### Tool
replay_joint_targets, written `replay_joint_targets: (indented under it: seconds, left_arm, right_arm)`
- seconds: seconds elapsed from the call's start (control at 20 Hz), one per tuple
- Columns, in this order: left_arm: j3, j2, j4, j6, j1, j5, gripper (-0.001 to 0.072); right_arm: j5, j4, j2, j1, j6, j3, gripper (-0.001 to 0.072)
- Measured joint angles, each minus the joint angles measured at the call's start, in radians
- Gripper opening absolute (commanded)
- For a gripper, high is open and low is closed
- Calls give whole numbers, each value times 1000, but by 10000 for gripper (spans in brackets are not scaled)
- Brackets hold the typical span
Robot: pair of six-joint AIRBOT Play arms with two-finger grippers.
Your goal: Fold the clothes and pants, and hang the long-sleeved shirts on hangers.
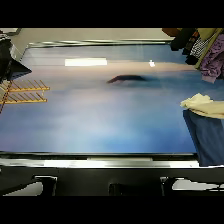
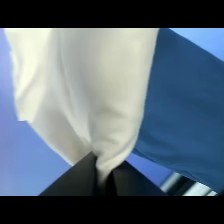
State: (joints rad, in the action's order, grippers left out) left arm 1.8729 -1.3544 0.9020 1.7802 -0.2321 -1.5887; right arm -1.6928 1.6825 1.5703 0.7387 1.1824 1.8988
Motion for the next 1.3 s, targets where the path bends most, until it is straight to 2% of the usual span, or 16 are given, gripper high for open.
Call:
replay_joint_targets:
  seconds: [0.3, 0.75, 1.2, 1.25, 1.3]
  left_arm:
    - [0, 0, 0, 0, 0, -7, 17]
    - [0, 0, 0, 0, 0, -9, 17]
    - [0, 0, 0, 0, 0, -9, 17]
    - [0, 0, 0, 0, 0, -9, 17]
    - [0, 0, 0, 0, 0, -9, 17]
  right_arm:
    - [-90, -197, -1, 0, 76, -71, 24]
    - [-106, -414, -1, 0, 108, -351, 25]
    - [-101, -504, -1, 0, 109, -489, 28]
    - [-103, -508, -1, 0, 109, -499, 64]
    - [-103, -513, -1, 0, 109, -506, 212]
